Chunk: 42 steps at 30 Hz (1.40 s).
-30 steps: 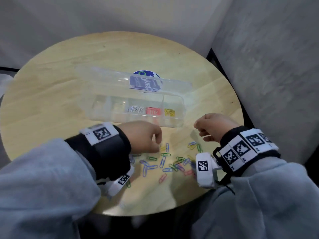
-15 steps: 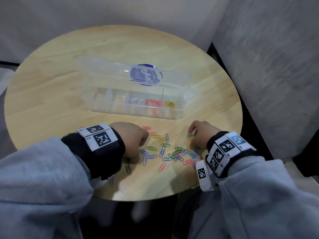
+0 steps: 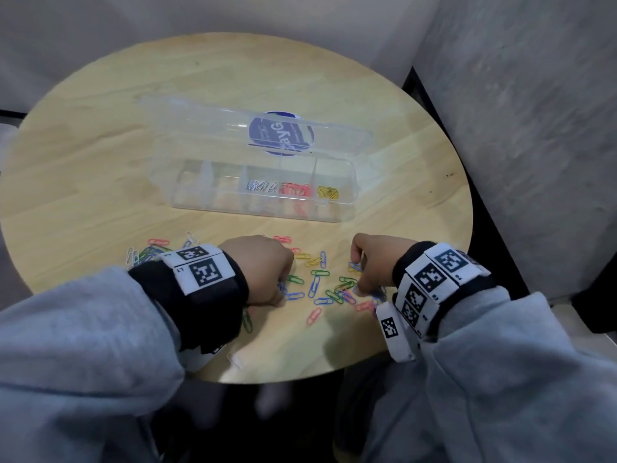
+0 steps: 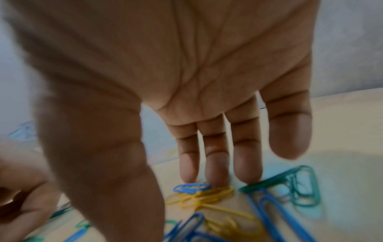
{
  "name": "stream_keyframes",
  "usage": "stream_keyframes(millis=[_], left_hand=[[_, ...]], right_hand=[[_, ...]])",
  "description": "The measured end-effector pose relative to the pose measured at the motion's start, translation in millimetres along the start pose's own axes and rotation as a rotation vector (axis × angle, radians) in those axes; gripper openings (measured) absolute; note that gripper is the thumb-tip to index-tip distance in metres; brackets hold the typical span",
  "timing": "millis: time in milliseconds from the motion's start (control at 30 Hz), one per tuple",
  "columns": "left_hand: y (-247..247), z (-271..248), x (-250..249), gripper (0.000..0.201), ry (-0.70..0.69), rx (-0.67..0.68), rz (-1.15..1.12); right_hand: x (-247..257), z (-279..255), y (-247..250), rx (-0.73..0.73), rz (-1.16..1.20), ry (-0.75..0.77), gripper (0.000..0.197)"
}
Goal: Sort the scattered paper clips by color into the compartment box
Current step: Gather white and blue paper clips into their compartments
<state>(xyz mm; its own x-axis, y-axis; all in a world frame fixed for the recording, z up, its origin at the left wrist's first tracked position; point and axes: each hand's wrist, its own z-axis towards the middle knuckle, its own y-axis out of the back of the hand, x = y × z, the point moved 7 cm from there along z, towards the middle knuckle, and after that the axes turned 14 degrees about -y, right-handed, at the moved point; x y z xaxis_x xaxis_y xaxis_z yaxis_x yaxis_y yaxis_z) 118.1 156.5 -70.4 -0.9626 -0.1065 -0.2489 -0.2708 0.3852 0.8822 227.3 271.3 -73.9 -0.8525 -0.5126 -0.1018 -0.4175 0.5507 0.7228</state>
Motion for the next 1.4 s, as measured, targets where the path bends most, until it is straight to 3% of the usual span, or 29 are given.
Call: stream_keyframes(millis=[267,533,700,967,1067,1167,1300,1400], left_hand=[[6,0,5,0.027,0.047,-0.091,-0.062],[4,1,1,0.025,0.067,-0.046,-0.097],[5,2,-1,0.007,0.070,-0.016,-0.116],[7,1,-2,0.020,0.064,0.003,-0.114],[13,-4,1,0.012,0.060,-0.034,-0.227],[17,-4,6,0.019,0.023,-0.082,-0.433],[17,0,9,0.022,-0.008,-0.129,-0.804],[13,0,8,0.025,0.045,-0.134,-1.074]], right_hand=[[14,-1,6,-0.120,0.046,0.092,0.024],[16,1,9,-0.105,0.098,0.111,0.012],[14,0,14,-0.103,0.142,0.128,0.017],[15,-2,15,-0.098,0.122,0.097,0.029],[14,-4,17,-0.087,0.127,0.082,0.027],[9,-4,22,-0.065,0.233,0.076,0.020],[1,-5,33,0.010,0.620,0.128,0.016],[-3,-7,36,0.098,0.816,0.118,0.026]])
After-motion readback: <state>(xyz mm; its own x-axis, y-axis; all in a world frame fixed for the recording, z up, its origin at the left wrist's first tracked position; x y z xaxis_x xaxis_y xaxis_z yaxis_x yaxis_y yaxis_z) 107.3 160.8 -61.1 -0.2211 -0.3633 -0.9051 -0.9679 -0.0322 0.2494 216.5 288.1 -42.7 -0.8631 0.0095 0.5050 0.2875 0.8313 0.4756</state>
